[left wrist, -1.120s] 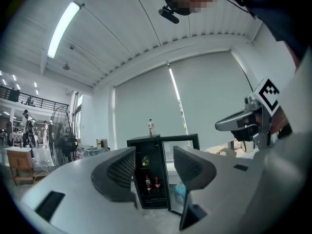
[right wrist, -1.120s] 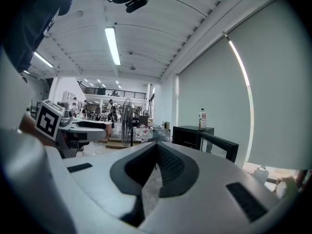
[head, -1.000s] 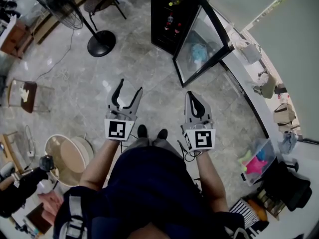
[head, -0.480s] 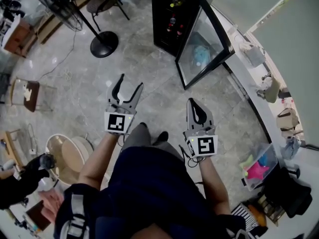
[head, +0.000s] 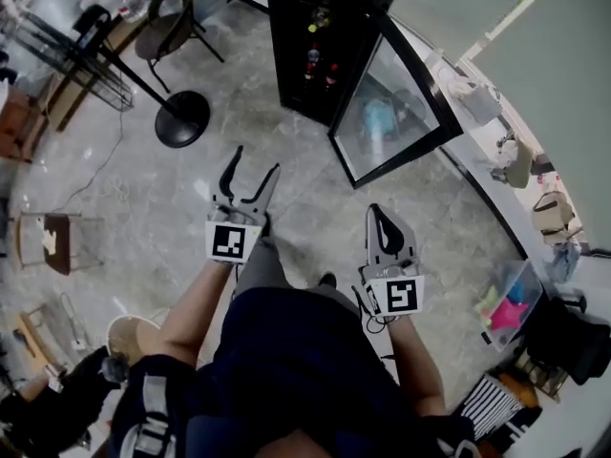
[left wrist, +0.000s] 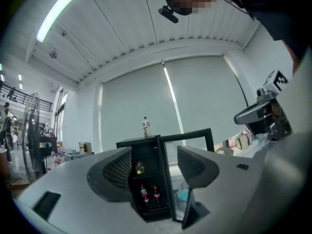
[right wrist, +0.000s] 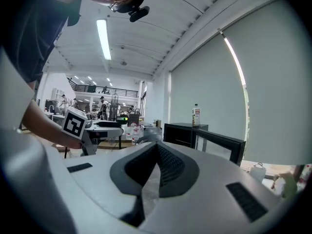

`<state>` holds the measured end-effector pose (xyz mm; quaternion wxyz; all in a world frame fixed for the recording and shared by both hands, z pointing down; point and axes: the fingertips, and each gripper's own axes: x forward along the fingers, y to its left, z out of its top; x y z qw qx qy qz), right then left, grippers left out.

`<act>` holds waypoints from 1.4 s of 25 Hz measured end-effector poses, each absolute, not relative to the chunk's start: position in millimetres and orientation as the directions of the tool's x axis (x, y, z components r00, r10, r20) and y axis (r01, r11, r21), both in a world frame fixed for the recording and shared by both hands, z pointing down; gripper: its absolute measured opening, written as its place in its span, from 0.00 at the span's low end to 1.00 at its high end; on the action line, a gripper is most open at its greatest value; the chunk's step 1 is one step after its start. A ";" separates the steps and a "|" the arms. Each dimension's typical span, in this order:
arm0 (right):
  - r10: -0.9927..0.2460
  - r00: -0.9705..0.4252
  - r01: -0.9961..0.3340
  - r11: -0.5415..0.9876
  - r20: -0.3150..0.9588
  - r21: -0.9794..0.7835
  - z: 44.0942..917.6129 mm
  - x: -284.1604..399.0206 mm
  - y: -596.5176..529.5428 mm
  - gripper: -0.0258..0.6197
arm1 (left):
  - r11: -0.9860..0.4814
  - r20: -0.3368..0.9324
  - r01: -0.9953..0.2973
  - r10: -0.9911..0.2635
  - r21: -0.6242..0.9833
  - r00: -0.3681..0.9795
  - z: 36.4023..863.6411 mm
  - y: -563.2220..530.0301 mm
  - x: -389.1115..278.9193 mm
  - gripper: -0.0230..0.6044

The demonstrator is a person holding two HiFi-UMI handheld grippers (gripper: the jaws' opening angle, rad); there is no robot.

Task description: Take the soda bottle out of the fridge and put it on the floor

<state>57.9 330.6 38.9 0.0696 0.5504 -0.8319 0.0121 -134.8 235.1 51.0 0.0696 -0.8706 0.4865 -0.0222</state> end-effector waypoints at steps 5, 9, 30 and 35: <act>-0.952 -0.258 -0.962 0.268 0.163 0.041 47.9 15.1 253.9 0.07 | -0.641 -0.007 -0.748 -0.758 -0.171 0.652 59.8 145.5 -162.8 0.49; -0.971 -0.171 -0.982 0.181 0.168 0.044 49.0 7.0 204.7 0.07 | -0.708 0.028 -0.694 -0.703 -0.131 0.711 70.1 85.1 -162.1 0.49; -0.971 -0.100 -0.995 0.103 0.218 0.001 129.4 55.2 81.2 0.07 | -0.786 0.159 -0.611 -0.618 -0.099 0.770 217.9 -108.2 -9.5 0.49; -0.974 -0.032 -0.999 0.036 0.223 0.013 164.8 64.0 51.1 0.07 | -0.809 0.179 -0.581 -0.587 -0.092 0.789 285.0 -147.5 18.7 0.50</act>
